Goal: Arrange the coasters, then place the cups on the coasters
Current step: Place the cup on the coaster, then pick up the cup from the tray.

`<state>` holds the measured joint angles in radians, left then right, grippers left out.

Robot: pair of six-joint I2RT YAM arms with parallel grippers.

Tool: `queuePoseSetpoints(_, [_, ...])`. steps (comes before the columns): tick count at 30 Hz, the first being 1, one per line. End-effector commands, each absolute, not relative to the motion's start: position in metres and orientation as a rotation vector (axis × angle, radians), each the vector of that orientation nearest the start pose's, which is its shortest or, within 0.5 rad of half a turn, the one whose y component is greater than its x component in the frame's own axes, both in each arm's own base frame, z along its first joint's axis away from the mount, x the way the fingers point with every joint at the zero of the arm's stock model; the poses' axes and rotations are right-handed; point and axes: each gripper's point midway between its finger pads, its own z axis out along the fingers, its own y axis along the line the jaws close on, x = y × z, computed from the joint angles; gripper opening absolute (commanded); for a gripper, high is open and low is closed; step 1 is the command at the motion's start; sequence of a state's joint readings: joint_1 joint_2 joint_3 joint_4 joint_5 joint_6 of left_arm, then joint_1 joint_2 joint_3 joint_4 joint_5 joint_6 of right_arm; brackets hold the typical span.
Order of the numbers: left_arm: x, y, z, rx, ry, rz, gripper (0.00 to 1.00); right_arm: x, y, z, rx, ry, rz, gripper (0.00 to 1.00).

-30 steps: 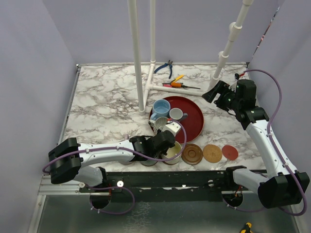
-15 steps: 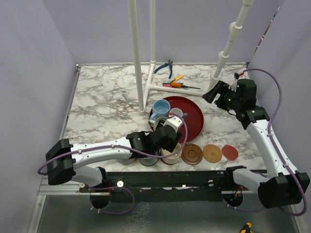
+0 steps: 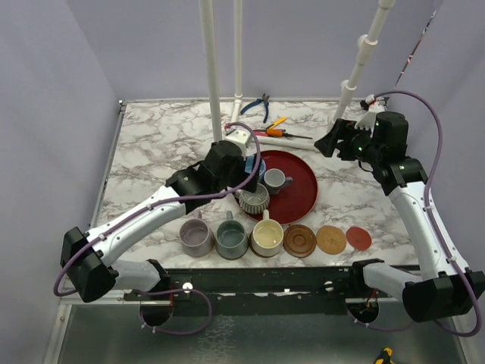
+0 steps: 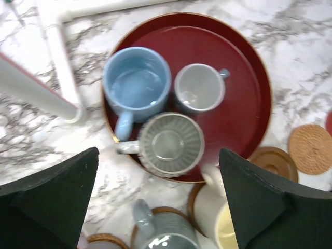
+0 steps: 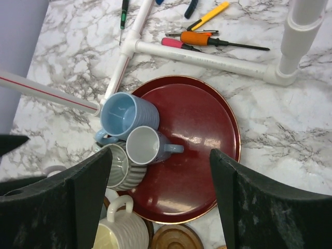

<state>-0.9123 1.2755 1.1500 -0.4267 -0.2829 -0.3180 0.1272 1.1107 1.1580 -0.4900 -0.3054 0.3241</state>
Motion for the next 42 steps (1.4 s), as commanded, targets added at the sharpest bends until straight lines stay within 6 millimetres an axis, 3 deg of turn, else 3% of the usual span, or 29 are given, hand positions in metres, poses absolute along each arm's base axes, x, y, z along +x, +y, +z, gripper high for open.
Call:
queuePoseSetpoints(1, [0.292, -0.235, 0.225, 0.391, 2.151, -0.429, 0.99, 0.332, 0.132, 0.272, -0.178, 2.102, 0.582, 0.80])
queuePoseSetpoints(7, [0.321, -0.168, 0.217, 0.214, 2.146, -0.341, 0.99, 0.355, 0.168, 0.236, -0.395, 2.195, 0.403, 0.79])
queuePoseSetpoints(11, [0.331, -0.121, 0.196, 0.117, 2.188, -0.302, 0.99, 0.376, 0.189, 0.219, -0.565, 2.192, 0.332, 0.79])
queuePoseSetpoints(16, [0.341, -0.076, 0.186, 0.010, 2.116, -0.137, 0.99, 0.394, 0.226, 0.199, -0.774, 2.167, 0.350, 0.80])
queuePoseSetpoints(20, [0.342, -0.043, 0.190, -0.089, 2.067, 0.012, 0.99, 0.407, 0.250, 0.184, -0.858, 2.149, 0.399, 0.79])
queuePoseSetpoints(24, [0.336, -0.031, 0.187, -0.133, 2.056, 0.071, 0.99, 0.419, 0.274, 0.169, -0.953, 2.141, 0.403, 0.79])
queuePoseSetpoints(29, [0.332, -0.031, 0.182, -0.138, 2.067, 0.072, 0.99, 0.428, 0.295, 0.147, -1.060, 2.160, 0.380, 0.73])
queuePoseSetpoints(34, [0.332, -0.029, 0.175, -0.139, 2.096, 0.087, 0.99, 0.423, 0.306, 0.122, -1.140, 2.207, 0.385, 0.70])
queuePoseSetpoints(42, [0.333, -0.033, 0.170, -0.128, 2.117, 0.073, 0.99, 0.420, 0.318, 0.097, -1.164, 2.223, 0.391, 0.66])
